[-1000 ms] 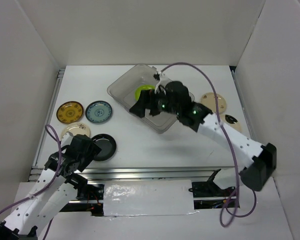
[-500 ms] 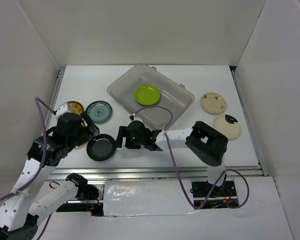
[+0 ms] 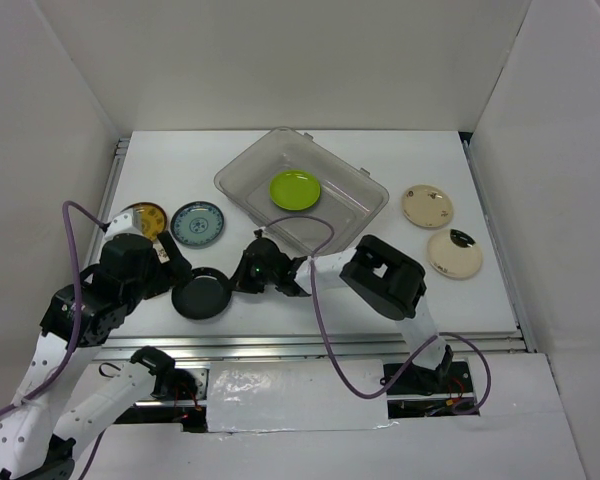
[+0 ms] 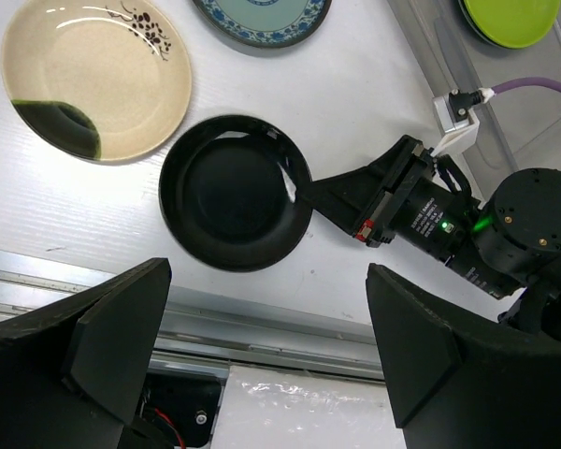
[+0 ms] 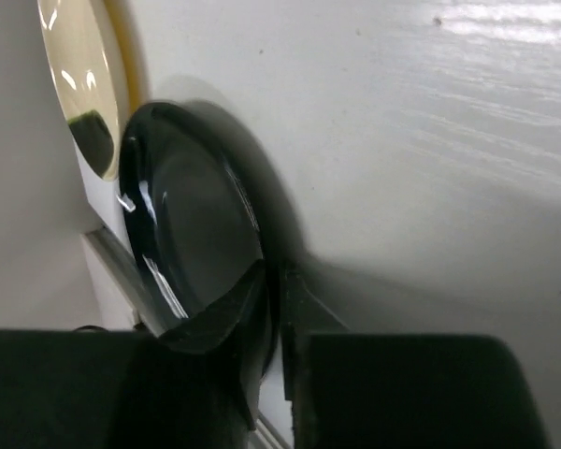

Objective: Place the plates into the plastic bin on the countertop

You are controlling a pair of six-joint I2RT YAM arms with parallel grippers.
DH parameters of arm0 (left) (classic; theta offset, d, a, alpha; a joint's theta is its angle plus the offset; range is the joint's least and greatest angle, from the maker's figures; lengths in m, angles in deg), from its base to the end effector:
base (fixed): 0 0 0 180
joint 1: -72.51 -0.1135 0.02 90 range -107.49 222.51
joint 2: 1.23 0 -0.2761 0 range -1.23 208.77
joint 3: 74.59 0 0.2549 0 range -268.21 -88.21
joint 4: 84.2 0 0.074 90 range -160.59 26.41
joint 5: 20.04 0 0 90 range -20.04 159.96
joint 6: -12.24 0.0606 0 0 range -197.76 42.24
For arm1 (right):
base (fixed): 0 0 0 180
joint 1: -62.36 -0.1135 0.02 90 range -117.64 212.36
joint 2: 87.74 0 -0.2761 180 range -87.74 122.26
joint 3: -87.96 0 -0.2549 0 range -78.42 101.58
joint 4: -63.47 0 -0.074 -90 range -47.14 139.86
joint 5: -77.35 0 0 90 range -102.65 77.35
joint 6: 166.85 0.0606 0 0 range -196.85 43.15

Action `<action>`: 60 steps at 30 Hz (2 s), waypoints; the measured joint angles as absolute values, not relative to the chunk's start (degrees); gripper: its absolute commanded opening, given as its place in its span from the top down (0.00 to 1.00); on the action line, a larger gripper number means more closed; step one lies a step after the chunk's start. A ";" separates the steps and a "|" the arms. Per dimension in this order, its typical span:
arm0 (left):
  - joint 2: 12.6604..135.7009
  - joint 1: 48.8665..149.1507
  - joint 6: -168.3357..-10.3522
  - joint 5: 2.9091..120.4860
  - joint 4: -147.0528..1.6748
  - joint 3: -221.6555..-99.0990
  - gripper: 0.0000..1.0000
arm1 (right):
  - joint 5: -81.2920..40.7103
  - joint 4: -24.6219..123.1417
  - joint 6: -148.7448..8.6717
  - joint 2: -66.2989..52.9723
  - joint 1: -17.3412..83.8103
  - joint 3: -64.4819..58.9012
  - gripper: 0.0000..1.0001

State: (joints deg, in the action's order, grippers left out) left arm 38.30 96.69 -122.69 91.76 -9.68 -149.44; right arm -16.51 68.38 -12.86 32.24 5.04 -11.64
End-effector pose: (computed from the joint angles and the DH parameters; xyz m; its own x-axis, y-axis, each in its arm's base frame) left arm 0.1150 -0.0270 0.3543 -0.4914 -0.4982 -0.7144 -0.3238 0.8660 -0.3811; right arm 0.2476 0.3936 0.1138 -0.9163 0.2323 -0.3262 -0.1053 0.6461 0.7559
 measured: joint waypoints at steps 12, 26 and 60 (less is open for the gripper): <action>38.04 96.21 -122.19 93.71 -9.20 -149.44 0.01 | -12.73 54.37 -17.02 7.91 6.79 -20.69 1.00; 42.72 93.15 -128.83 92.26 -14.71 -144.39 0.01 | -16.18 37.39 -33.32 16.42 42.90 8.84 1.00; 50.00 62.03 -146.97 90.60 -36.46 -122.73 0.01 | -29.82 41.04 -41.06 -17.33 32.12 -16.56 0.00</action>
